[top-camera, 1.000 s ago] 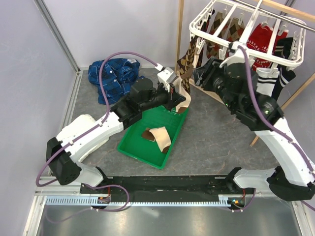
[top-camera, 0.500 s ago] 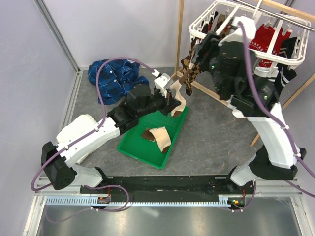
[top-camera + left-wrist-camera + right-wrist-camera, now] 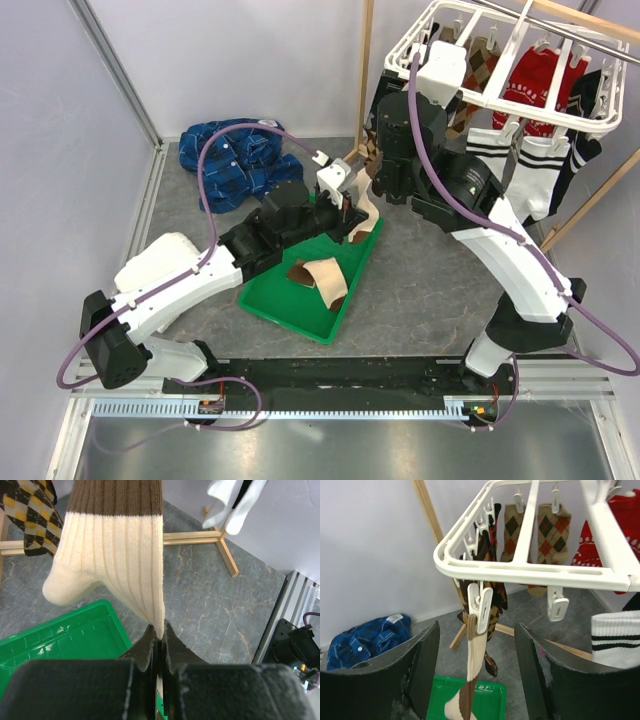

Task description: Remove the socks clipped to the hanger

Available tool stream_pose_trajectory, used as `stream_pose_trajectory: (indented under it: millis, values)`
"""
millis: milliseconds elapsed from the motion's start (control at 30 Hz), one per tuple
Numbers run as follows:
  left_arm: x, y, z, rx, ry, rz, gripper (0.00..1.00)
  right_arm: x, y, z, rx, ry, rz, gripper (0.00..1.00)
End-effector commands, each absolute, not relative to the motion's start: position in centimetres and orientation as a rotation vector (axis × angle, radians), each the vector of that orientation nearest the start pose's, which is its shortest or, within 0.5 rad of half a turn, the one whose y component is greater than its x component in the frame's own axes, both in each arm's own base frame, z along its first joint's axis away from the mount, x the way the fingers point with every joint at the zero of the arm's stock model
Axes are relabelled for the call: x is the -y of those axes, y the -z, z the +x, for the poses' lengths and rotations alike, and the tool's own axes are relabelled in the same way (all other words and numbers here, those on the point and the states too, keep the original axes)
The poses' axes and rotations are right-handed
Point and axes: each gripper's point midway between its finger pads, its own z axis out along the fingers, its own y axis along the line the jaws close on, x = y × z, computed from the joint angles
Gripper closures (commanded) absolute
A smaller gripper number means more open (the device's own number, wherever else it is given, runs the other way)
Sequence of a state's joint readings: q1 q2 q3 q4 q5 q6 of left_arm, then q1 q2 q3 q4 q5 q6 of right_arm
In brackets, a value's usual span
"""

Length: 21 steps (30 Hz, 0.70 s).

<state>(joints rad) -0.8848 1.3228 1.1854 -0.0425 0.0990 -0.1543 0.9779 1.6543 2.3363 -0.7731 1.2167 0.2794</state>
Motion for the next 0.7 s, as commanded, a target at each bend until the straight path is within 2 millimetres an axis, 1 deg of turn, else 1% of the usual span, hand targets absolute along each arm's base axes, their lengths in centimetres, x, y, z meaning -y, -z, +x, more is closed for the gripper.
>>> stream_pose_trajectory:
  millis: [0,233,267,300,400,467,633,667]
  values:
    - [35.7,-32.5,25.9,-1.605,0.805,0.736,0.98,-17.9,-53.6,32.3,-1.512,0.124,0.42,0.31]
    - [35.2,-32.8,25.9,-1.597,0.793,0.72,0.98,-18.9,-53.1,33.8,-1.501,0.137,0.438,0.3]
    - [35.2,-33.0,25.8,-1.594,0.795,0.72,0.98,-18.9,-53.0,34.1,-1.501,0.145,0.441,0.31]
    - [35.3,-33.7,25.9,-1.567,0.805,0.711,0.98,-19.0,-52.7,34.4,-1.502,0.163,0.444,0.3]
    - [35.2,-33.9,25.8,-1.561,0.804,0.709,0.98,-18.8,-52.1,34.9,-1.506,0.219,0.449,0.32]
    - [35.1,-34.1,25.8,-1.557,0.805,0.703,0.98,-18.2,-51.7,34.8,-1.503,0.272,0.476,0.33]
    - [35.1,-34.0,25.7,-1.557,0.804,0.703,0.98,-17.3,-51.3,34.9,-1.496,0.332,0.499,0.35]
    - [35.0,-34.0,25.8,-1.557,0.803,0.701,0.98,-17.4,-51.1,35.2,-1.499,0.342,0.495,0.35]
